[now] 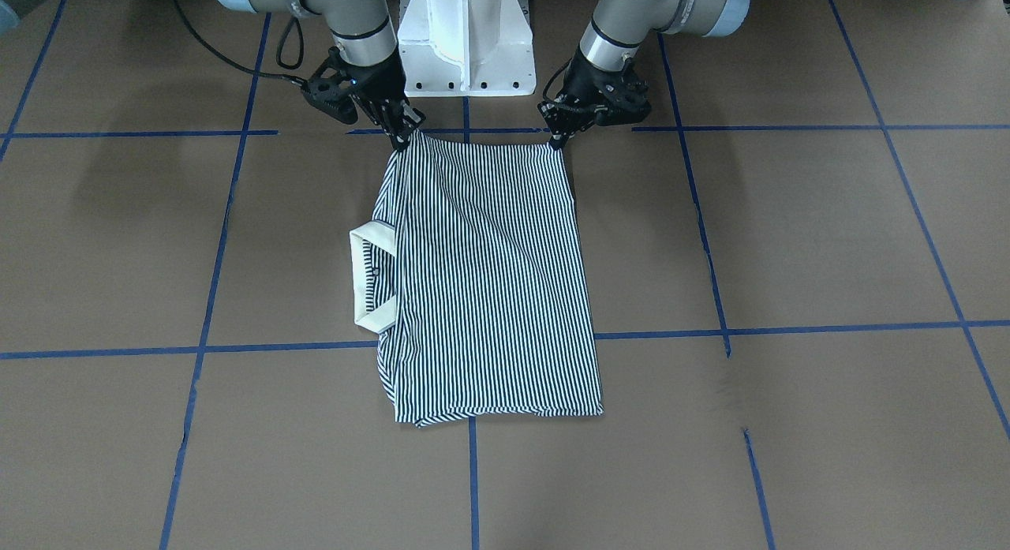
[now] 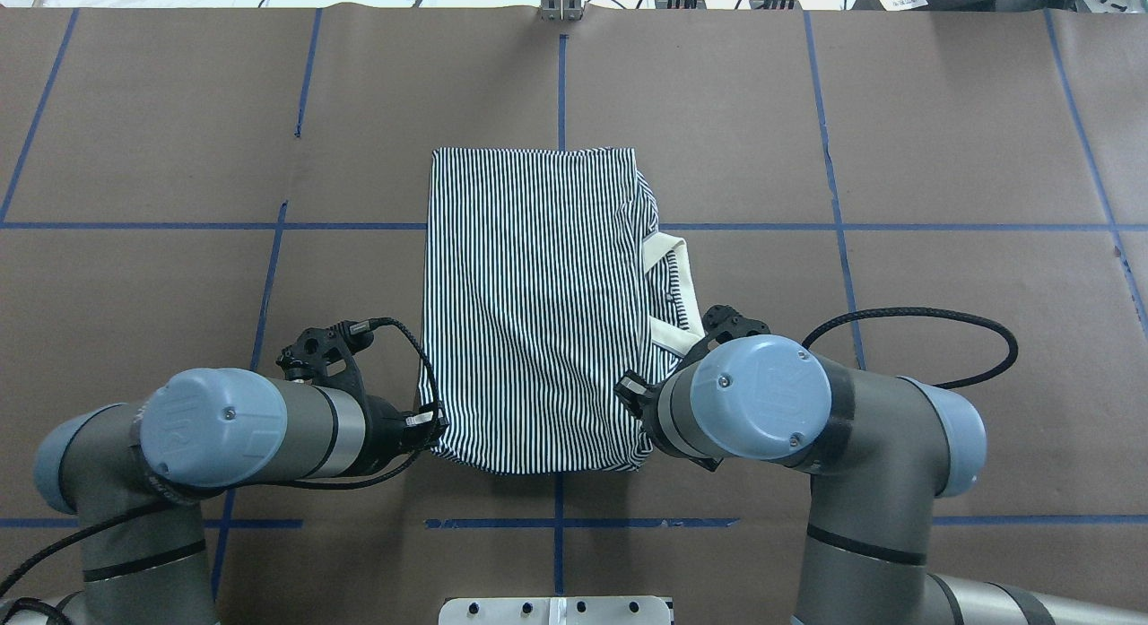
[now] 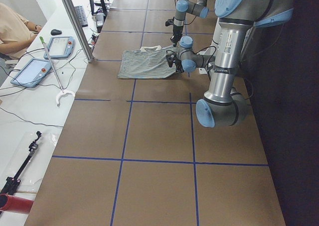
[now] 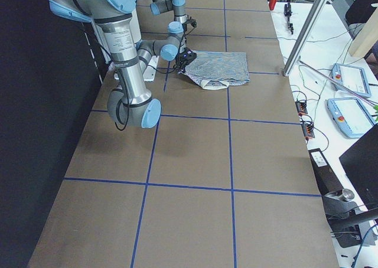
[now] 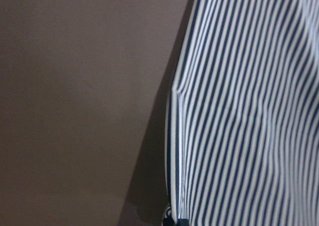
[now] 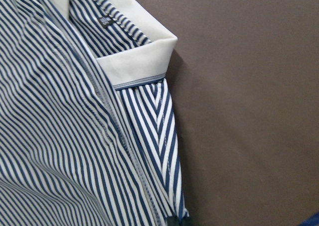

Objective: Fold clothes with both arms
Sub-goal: 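Lift the near shirt edge with both grippers and fold it away from the robot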

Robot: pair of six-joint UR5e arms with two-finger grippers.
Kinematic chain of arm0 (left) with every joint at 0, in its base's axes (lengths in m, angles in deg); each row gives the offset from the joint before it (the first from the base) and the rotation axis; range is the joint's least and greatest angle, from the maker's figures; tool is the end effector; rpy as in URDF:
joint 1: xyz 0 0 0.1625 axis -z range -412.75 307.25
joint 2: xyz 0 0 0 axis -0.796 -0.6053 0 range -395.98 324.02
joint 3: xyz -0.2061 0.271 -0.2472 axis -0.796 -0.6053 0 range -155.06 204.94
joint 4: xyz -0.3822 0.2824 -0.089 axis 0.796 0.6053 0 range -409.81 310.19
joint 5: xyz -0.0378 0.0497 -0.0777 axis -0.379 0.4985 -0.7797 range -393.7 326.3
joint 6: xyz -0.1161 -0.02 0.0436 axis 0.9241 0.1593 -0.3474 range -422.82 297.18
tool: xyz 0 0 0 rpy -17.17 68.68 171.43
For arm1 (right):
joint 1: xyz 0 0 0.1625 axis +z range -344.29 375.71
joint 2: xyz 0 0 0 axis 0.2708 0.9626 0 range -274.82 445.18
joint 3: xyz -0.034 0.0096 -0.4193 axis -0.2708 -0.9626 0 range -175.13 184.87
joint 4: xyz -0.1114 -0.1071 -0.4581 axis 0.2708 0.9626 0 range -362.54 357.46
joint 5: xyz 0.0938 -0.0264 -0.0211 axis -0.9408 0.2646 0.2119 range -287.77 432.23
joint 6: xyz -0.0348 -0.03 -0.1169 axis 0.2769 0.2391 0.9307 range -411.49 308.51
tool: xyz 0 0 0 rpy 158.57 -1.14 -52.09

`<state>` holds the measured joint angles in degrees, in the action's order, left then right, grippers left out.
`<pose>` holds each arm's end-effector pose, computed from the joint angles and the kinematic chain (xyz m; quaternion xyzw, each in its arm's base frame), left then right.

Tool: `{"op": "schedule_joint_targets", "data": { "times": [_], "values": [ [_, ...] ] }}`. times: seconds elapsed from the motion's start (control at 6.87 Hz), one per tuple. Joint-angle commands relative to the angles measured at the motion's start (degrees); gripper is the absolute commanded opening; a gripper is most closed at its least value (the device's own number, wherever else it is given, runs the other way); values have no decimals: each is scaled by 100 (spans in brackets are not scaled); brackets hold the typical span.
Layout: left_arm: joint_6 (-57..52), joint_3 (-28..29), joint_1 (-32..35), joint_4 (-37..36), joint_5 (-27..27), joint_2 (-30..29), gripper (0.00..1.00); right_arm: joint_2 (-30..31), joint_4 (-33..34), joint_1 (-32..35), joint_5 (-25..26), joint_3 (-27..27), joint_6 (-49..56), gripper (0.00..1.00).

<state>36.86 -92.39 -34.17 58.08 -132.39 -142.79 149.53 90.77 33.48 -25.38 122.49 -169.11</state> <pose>0.5433 -0.3032 0.2118 -0.0249 0.5173 -0.1707 0.8383 -0.5544 -0.3001 0.1731 -0.0961 -0.4146 0.3231 0.8453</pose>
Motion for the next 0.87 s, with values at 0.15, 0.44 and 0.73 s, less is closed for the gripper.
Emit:
{"op": "schedule_joint_targets", "data": {
  "times": [0.15,0.44,0.73],
  "values": [
    [-700,276,1030,-523,-228,-995,0,-542,416,864,-90,-226,438,0],
    [-1360,1296,1770,-383,-335,-1576,0,-1115,399,1639,-590,-1105,905,0],
    [-1592,2114,1983,316,-335,-1720,0,-1722,-903,2193,-1037,-2894,890,0]
  ]
}}
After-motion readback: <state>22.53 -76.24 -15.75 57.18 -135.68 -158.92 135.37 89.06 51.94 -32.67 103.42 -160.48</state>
